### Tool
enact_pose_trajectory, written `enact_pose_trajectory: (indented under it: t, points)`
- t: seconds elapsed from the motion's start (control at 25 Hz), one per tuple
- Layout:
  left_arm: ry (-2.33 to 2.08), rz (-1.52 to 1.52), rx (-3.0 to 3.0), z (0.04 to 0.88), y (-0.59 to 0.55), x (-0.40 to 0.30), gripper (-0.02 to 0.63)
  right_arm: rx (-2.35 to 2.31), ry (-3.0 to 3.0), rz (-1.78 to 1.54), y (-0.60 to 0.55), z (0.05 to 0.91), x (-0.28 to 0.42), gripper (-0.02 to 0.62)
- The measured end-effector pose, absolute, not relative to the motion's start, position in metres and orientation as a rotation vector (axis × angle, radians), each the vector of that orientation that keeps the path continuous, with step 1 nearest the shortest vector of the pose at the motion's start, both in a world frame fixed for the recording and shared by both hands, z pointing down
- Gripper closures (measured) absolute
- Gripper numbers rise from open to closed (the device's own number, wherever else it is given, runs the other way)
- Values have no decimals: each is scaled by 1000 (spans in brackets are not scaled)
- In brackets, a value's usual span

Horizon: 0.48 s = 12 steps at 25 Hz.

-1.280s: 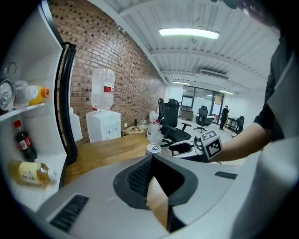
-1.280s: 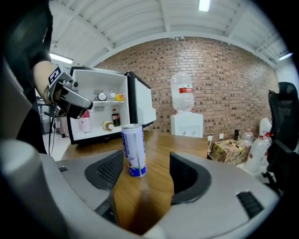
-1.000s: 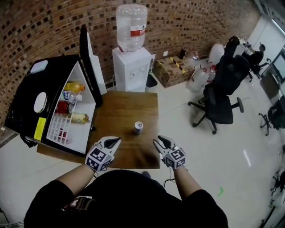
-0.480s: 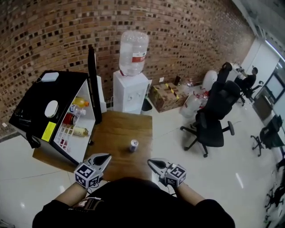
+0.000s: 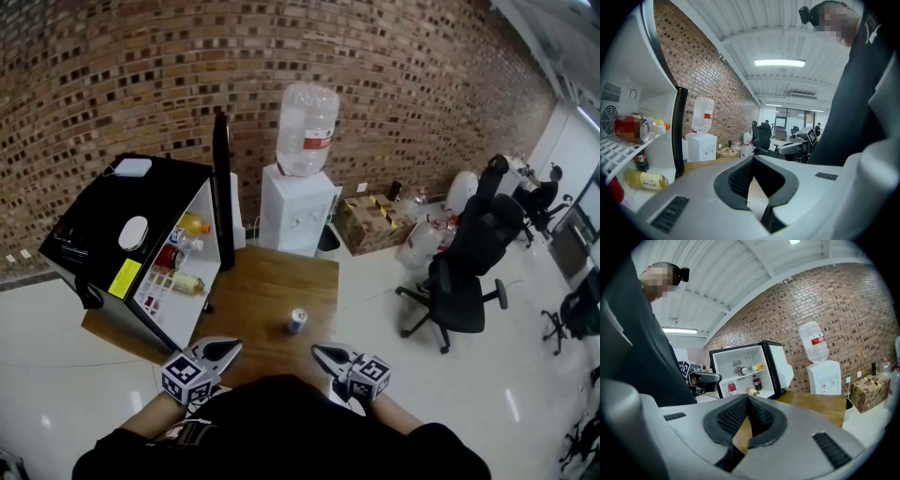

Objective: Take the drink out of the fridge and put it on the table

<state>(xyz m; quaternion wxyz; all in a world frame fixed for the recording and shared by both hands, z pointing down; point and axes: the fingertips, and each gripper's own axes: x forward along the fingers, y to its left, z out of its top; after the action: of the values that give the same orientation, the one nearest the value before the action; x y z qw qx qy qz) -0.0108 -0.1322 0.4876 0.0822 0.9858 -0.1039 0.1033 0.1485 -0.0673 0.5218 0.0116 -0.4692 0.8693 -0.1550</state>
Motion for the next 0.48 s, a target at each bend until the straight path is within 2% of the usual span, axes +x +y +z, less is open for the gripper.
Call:
enact_pose_trajectory:
  t: [0.48]
  points:
    - [-328, 329, 2931, 489, -134, -26, 611, -1434, 2769, -464, -72, 528, 136, 589]
